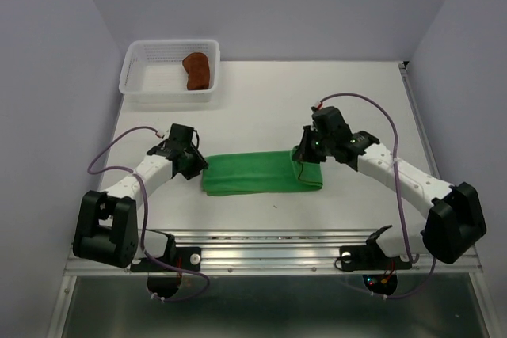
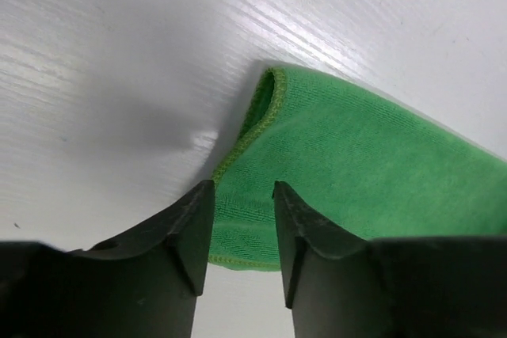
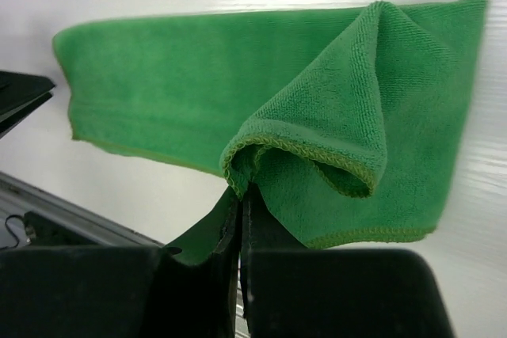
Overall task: Roll the towels
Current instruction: Fold the towel
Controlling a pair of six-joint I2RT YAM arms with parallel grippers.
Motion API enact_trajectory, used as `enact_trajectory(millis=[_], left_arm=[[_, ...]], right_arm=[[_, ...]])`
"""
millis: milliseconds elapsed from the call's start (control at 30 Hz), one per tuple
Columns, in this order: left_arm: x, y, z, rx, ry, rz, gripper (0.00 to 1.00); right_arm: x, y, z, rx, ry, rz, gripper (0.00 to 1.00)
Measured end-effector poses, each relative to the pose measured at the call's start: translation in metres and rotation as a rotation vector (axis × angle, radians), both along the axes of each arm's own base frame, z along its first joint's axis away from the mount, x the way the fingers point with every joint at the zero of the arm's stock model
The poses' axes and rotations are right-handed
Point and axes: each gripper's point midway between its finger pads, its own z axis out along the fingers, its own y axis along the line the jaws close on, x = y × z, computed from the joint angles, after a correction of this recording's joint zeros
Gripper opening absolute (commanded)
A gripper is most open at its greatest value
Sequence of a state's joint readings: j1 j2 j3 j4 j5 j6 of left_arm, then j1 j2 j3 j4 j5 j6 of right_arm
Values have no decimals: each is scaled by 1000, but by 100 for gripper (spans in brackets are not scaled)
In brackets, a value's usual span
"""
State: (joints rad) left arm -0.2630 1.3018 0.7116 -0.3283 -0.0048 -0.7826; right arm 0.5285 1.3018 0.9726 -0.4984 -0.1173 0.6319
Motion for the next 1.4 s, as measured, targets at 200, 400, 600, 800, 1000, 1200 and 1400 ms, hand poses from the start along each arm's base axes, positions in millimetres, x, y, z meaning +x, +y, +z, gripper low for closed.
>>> enact_trajectory(millis=[200,400,600,800,1000,1200,1400], left_arm=[[-3,6,-21,10,27,7,25],[-4,2,-34,-9,40,-13,21],[-3,-3,-35,-37,12,-30,13],[-3,-4,-35,-45,4,-34,10],[-3,-4,-34,-45,3,-33,10],[-8,0,-34,-28,16,-26,10],[-12,4,-33,-14,26,-19,10]], right_arm=[[-7,64,2,63,6,104,1],[-9,109,2,103,11,159,1],[-12,137,-3,122,34,181,1],[-18,167,3,155,31,204,1],[-15,186,8,166,7,194,1],[-9,200,9,167,-7,186,1],[-1,204,-1,128,-31,142,1]])
